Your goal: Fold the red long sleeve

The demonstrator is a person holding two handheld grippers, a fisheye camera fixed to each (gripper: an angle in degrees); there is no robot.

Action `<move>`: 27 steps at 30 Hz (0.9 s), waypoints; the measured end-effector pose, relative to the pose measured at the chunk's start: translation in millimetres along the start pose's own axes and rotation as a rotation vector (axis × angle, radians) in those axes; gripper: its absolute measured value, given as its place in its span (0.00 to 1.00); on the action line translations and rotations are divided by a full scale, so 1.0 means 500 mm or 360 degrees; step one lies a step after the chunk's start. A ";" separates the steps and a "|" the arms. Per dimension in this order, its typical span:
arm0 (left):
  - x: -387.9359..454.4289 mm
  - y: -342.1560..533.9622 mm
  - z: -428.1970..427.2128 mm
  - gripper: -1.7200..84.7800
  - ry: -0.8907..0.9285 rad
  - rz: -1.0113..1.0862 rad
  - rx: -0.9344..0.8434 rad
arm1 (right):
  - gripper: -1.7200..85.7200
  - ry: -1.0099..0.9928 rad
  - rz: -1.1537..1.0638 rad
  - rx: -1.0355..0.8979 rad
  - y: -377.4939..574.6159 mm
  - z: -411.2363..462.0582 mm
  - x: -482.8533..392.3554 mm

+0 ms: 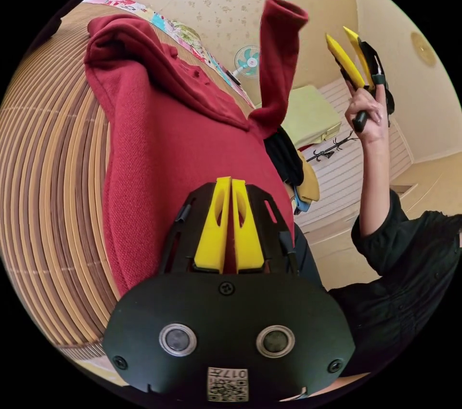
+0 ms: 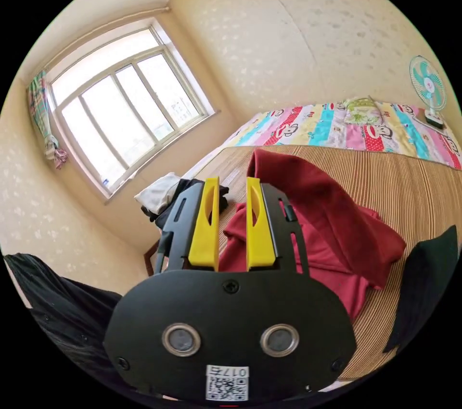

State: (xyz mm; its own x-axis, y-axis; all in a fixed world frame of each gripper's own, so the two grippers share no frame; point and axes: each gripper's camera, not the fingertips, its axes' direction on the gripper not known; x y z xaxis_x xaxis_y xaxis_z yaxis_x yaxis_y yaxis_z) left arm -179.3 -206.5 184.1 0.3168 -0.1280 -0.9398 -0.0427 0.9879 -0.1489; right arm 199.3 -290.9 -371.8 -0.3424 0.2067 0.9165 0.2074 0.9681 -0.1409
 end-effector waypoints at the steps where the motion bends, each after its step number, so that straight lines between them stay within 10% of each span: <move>1: -0.006 -0.003 0.006 0.01 0.0017 -0.0020 -0.0002 | 0.12 0.0040 0.0027 -0.0045 0.043 0.045 -0.010; 8: 0.011 -0.021 0.007 0.01 0.0106 -0.0151 -0.0215 | 0.12 0.0677 0.0209 -0.0469 0.462 0.086 0.073; 13: 0.104 -0.004 -0.035 0.01 -0.0974 -0.0134 0.0052 | 0.09 0.0911 0.0383 -0.0560 0.655 0.028 0.133; 20: -0.015 -0.345 0.188 0.01 -0.0899 -0.0135 -0.0495 | 0.06 0.0844 0.0463 -0.0591 0.433 0.213 0.280; 27: 0.031 -0.523 0.048 0.02 -0.0849 -0.0005 0.0086 | 0.08 0.0721 0.0481 -0.0230 0.183 0.148 0.292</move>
State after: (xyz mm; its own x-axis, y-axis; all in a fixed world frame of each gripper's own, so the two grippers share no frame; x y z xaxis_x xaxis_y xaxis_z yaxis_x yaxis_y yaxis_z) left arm -140.4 -464.6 215.8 0.7552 -0.0825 -0.6503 0.0035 0.9925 -0.1219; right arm 100.4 -161.5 -278.6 0.1731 0.3595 0.9170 0.3693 0.8394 -0.3988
